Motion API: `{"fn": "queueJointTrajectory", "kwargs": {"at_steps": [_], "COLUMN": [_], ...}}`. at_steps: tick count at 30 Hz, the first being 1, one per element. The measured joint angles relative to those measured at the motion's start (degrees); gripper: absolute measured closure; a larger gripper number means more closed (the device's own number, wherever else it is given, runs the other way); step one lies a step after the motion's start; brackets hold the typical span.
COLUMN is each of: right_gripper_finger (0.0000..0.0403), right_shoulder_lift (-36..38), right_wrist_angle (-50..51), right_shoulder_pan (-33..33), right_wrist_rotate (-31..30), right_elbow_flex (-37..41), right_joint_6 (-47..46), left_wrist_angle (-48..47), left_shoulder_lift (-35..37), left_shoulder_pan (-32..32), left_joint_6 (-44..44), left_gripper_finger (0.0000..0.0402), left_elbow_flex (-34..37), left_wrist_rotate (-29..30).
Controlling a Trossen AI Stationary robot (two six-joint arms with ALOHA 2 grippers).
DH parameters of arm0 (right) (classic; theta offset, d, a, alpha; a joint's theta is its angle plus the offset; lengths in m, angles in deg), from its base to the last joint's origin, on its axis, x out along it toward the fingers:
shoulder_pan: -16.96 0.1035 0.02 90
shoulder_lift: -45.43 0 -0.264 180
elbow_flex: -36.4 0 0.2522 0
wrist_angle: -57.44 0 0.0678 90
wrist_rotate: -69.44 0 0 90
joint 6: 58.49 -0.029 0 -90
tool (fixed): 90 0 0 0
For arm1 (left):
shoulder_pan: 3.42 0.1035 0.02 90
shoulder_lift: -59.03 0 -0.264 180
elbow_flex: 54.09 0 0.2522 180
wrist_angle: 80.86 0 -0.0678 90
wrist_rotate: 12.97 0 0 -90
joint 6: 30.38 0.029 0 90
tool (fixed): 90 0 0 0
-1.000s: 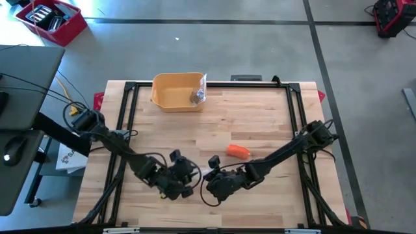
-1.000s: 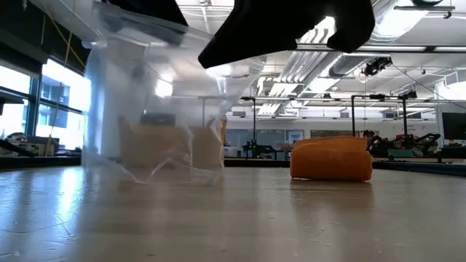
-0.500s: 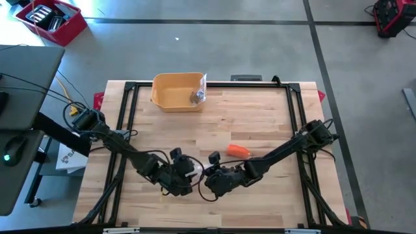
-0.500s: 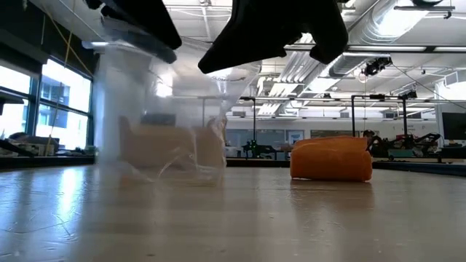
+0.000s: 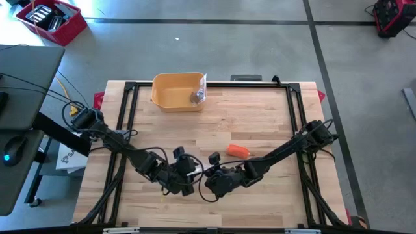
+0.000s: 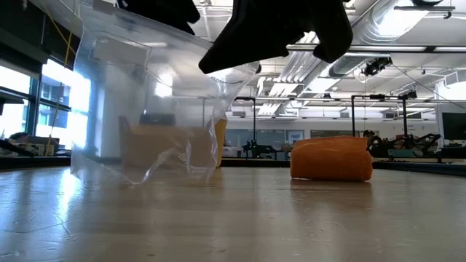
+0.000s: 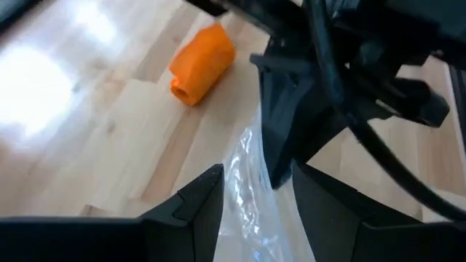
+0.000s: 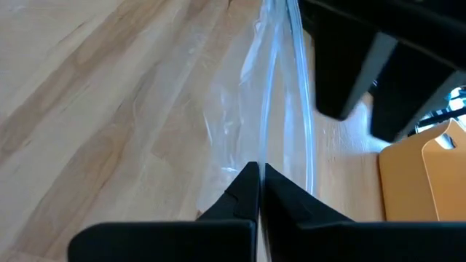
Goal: Roll bandage
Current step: Open the transparent zip bag
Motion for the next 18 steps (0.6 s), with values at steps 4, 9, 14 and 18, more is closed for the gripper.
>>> {"fn": "queueJointTrajectory", "kwargs": {"at_steps": [4,9,14,18], "right_gripper_finger": [0.0403,0.0403,0.0403,0.0403], "right_shoulder_lift": [0.0,0.0,0.0,0.0], "right_wrist_angle": [0.0,0.1,0.5,0.4], "right_shoulder_pan": [0.0,0.0,0.0,0.1], "right_wrist_rotate": [0.2,0.2,-0.4,-2.1], "right_elbow_flex": [0.0,0.0,0.0,0.0], "right_joint_6": [-0.1,-0.1,-0.1,-0.1], "left_wrist_angle": [1.0,-0.1,-3.5,-7.6], "left_shoulder_lift": [-0.2,-0.3,-0.3,-0.3], "left_shoulder_pan": [1.1,1.6,1.3,0.5], "left_joint_6": [-0.8,-3.9,-7.5,-10.0], "left_gripper_finger": [0.0245,0.0245,0.0250,0.0271], "left_elbow_flex": [1.8,3.6,3.9,3.9], "left_wrist_rotate": [-3.9,-5.3,-9.9,-10.9]}}
